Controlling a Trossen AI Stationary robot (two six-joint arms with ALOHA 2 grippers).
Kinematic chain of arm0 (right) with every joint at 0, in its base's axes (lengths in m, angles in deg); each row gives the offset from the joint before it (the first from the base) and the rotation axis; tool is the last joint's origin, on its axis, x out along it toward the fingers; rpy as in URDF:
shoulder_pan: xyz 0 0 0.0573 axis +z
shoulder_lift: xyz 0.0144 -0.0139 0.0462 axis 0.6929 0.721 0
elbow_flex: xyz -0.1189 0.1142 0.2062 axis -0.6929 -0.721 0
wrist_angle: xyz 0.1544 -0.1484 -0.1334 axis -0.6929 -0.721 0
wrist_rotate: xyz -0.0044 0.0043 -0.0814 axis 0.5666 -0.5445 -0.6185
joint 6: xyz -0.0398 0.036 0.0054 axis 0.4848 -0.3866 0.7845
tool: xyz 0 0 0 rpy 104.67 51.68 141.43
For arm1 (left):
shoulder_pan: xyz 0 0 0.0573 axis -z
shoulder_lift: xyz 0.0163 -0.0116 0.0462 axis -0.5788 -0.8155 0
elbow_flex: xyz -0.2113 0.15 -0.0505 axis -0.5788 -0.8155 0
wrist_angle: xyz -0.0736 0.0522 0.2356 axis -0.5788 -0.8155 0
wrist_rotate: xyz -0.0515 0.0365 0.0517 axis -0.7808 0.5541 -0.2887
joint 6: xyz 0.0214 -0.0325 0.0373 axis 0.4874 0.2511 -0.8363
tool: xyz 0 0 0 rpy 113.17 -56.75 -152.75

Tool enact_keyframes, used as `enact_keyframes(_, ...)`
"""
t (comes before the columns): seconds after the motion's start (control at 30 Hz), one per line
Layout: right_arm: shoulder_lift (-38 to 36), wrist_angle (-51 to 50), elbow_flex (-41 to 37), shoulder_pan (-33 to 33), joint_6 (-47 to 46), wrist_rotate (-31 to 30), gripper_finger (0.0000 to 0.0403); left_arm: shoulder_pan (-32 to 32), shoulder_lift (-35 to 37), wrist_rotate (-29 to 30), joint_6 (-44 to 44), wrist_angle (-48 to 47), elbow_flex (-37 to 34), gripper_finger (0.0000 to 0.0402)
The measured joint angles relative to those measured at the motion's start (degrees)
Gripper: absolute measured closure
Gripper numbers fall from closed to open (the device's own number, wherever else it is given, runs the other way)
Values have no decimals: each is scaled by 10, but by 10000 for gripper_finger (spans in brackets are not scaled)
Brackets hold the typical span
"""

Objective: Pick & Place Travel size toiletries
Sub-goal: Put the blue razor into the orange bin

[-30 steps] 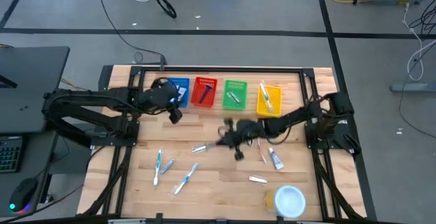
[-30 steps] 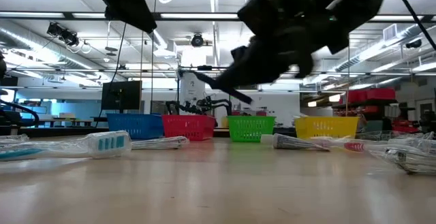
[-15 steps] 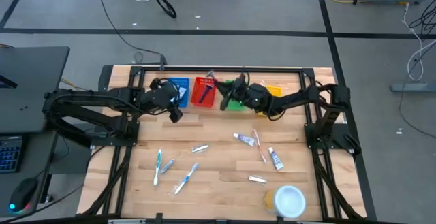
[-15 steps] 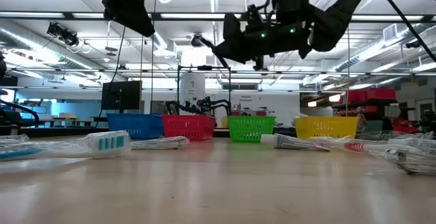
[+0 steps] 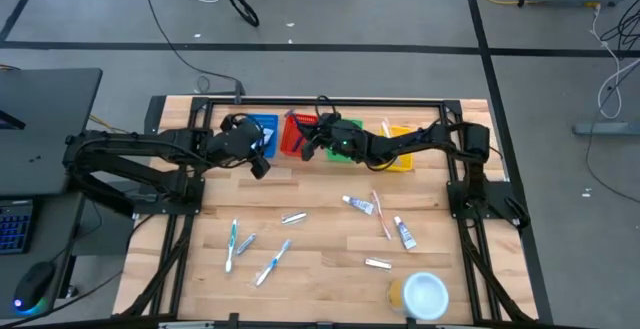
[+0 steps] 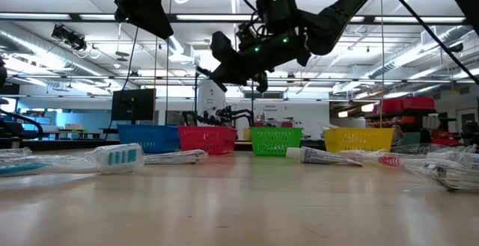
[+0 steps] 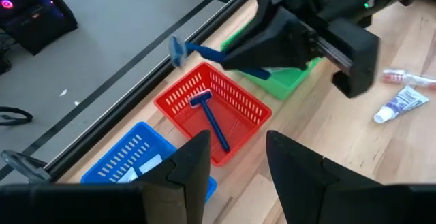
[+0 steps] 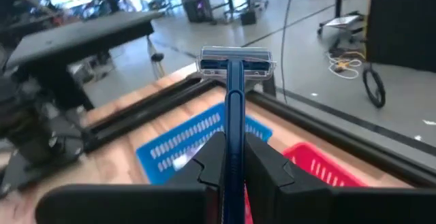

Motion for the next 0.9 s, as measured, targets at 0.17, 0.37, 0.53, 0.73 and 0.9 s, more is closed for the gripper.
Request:
enact_keyframes(0.17, 14, -18, 4, -8, -23, 9, 363, 0, 0, 0, -3, -1, 0, 252)
enact_keyframes(0.37, 58, -13, 4, -8, -61, 2, 363, 0, 0, 0, -5, -1, 0, 252)
enact_keyframes(0.53, 95, 19, 9, -17, -62, -13, 363, 0, 0, 0, -7, -1, 0, 252)
enact_keyframes(0.73, 111, 19, 18, -32, -62, -15, 363, 0, 0, 0, -7, -1, 0, 252)
enact_keyframes(0.9, 110, 23, 19, -40, -67, 22, 363, 0, 0, 0, -7, -1, 0, 252)
